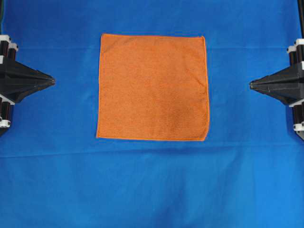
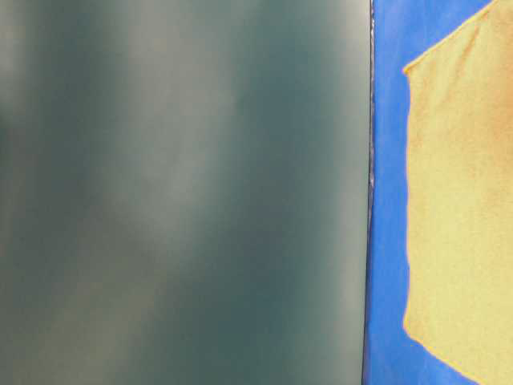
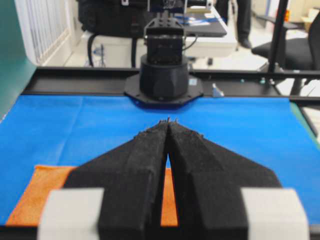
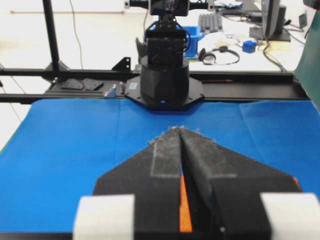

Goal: Fold the orange towel.
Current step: 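Move both grippers to the towel's top corners and pinch them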

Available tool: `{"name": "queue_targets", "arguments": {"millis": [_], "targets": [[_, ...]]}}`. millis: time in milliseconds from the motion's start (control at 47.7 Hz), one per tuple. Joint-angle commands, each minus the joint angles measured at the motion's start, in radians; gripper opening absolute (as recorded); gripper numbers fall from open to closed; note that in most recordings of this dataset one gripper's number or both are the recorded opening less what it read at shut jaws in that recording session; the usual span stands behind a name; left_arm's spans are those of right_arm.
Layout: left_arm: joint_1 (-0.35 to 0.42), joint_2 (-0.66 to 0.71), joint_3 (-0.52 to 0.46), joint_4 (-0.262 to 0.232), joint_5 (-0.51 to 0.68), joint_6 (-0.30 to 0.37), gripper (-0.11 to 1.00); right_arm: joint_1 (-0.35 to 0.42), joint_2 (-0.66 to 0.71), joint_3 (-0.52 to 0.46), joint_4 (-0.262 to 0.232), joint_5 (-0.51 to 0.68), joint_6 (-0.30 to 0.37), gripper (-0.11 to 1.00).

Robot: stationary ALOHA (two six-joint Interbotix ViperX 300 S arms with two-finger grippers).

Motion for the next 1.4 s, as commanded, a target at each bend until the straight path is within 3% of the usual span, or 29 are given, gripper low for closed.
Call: {"name": "queue_targets", "arguments": {"millis": [0,272,524,608,712,796,880,964,1110,1383], "targets": [[0.021,0.021,-0.015,-0.023,0.002,0.000,0.00,-0.023,0.017,-0.029,0.006,-0.003,0.008,0.00],[0.181,0.135,-0.011,-0.031,0.003,-0.041,0.00,-0.201,0.175,-0.109,0.011,0.153,0.037,0.00],[0.331,0.341,-0.040,-0.031,-0.002,-0.046,0.04,-0.374,0.408,-0.153,0.009,0.167,0.064,0.00],[0.377,0.423,-0.054,-0.031,-0.009,-0.046,0.20,-0.410,0.499,-0.179,0.011,0.163,0.064,0.01],[0.434,0.545,-0.080,-0.031,-0.037,-0.046,0.50,-0.456,0.630,-0.222,0.011,0.163,0.064,0.03],[0.465,0.637,-0.101,-0.031,-0.063,-0.046,0.75,-0.492,0.732,-0.253,0.009,0.161,0.064,0.24],[0.494,0.741,-0.124,-0.031,-0.097,-0.046,0.89,-0.515,0.813,-0.278,0.009,0.149,0.063,0.48],[0.514,0.827,-0.147,-0.029,-0.129,-0.044,0.89,-0.535,0.879,-0.296,0.008,0.123,0.061,0.60],[0.551,0.959,-0.187,-0.031,-0.189,-0.043,0.89,-0.575,0.969,-0.310,0.008,0.087,0.061,0.55],[0.591,1.132,-0.241,-0.031,-0.244,-0.040,0.89,-0.629,1.055,-0.304,0.008,0.040,0.061,0.55]]}}
